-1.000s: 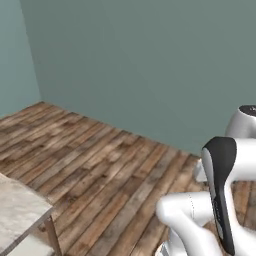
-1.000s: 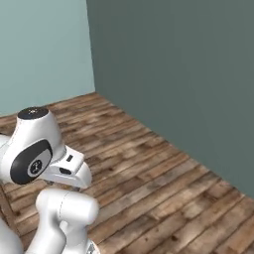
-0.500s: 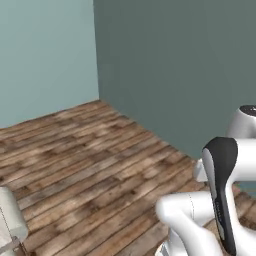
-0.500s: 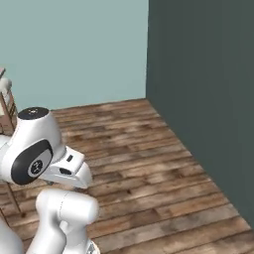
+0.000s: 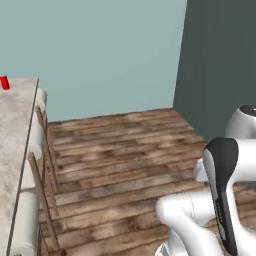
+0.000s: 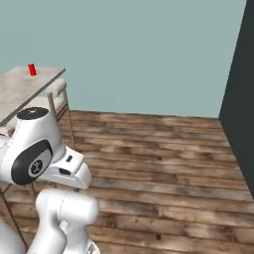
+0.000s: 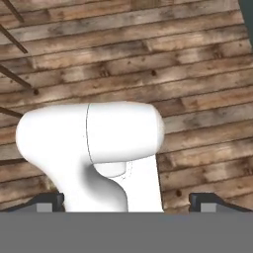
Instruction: Four empty soda cans are scattered around the kitchen. Gather all the cans and cluster them next to the stove for recycling.
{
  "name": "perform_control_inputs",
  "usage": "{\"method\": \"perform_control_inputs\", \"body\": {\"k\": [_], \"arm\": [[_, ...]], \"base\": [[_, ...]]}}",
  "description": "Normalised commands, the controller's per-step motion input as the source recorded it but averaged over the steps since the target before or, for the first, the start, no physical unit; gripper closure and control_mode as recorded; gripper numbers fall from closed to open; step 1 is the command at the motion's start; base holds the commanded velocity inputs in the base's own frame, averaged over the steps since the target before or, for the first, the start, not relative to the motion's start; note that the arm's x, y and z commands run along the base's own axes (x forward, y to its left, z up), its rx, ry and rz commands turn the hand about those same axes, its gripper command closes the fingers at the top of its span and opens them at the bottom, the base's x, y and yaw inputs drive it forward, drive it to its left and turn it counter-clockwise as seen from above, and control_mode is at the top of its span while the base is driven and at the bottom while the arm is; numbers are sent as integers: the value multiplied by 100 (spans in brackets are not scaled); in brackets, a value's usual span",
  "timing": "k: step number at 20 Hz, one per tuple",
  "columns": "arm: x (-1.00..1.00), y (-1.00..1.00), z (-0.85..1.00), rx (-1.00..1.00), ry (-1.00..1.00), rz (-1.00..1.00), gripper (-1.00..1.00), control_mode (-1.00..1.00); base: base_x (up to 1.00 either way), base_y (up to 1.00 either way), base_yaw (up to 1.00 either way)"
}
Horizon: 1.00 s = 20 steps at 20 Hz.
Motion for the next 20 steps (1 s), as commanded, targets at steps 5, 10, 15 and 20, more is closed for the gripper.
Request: {"method": "perform_control_inputs", "body": {"k": [5,10,15,20], "arm": [[0,0,0,0,0,0,-100,100],[0,0,0,0,0,0,-100,100],[0,0,0,0,0,0,-100,100],[0,0,0,0,0,0,-100,100]], "base": [[100,-14,69],[100,-15,70],[100,-34,65],[100,-76,50]]}}
